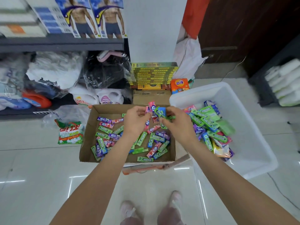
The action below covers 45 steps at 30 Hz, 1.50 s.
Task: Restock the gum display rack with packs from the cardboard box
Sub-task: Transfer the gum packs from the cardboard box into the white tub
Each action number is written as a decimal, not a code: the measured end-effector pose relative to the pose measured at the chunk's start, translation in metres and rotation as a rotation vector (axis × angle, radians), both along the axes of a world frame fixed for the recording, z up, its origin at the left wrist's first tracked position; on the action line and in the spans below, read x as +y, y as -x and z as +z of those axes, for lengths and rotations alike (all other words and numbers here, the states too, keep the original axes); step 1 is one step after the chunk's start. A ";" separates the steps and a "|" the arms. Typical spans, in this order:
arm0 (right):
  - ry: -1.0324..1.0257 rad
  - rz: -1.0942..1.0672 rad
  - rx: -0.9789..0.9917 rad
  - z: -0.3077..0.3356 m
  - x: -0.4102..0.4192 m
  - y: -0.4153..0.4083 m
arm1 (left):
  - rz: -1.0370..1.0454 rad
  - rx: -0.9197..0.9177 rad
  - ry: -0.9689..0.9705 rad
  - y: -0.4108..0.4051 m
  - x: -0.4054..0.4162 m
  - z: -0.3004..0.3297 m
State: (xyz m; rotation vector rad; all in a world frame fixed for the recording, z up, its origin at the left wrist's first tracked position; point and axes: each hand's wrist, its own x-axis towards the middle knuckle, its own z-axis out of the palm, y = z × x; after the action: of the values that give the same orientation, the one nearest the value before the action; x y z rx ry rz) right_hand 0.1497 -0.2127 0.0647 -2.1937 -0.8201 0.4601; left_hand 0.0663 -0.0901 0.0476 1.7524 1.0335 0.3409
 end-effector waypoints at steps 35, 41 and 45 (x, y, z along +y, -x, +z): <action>0.039 0.105 -0.014 -0.025 -0.095 -0.067 | -0.124 0.099 -0.219 -0.044 -0.101 -0.015; 0.066 0.234 0.033 -0.043 -0.033 0.009 | -0.043 0.240 -0.080 0.049 -0.035 -0.041; 0.212 0.299 0.058 -0.077 0.006 0.053 | -0.074 0.300 -0.070 0.104 0.012 -0.063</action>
State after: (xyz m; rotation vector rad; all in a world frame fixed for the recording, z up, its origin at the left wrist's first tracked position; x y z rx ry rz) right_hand 0.0964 -0.2071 -0.0125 -2.2436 -1.1171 0.7860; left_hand -0.0373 -0.0777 -0.0157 1.9395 1.1756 0.0680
